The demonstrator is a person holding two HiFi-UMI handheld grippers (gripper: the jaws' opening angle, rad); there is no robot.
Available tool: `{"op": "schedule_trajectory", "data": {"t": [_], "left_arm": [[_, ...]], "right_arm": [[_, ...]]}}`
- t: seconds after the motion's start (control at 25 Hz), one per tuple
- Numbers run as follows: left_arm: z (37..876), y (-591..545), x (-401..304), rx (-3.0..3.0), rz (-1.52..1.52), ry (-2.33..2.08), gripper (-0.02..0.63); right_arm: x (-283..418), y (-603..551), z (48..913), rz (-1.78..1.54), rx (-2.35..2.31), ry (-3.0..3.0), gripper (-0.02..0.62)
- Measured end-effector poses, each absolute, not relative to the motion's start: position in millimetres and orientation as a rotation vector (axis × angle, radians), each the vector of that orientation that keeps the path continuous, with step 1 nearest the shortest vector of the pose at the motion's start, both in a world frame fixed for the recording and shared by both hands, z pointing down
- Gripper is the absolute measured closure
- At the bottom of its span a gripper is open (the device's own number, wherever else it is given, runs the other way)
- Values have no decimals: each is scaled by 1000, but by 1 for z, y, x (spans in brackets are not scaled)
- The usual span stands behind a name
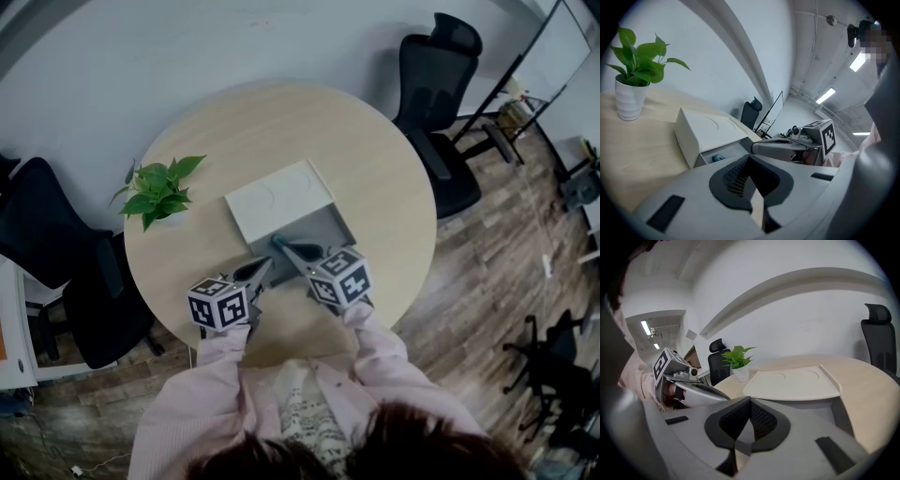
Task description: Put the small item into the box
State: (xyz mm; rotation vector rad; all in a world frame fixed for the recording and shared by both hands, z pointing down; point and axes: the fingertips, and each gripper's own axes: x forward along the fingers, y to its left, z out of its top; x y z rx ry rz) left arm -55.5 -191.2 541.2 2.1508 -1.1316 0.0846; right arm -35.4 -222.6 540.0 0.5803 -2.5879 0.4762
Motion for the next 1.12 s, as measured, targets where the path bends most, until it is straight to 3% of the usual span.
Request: {"op": "schedule_trajectory", "data": {"t": [1.12], "left_arm": [[537, -187, -51, 2205, 104, -1127, 595]], "right_arm": [[-36, -209, 529, 413, 531, -2669, 598]]}}
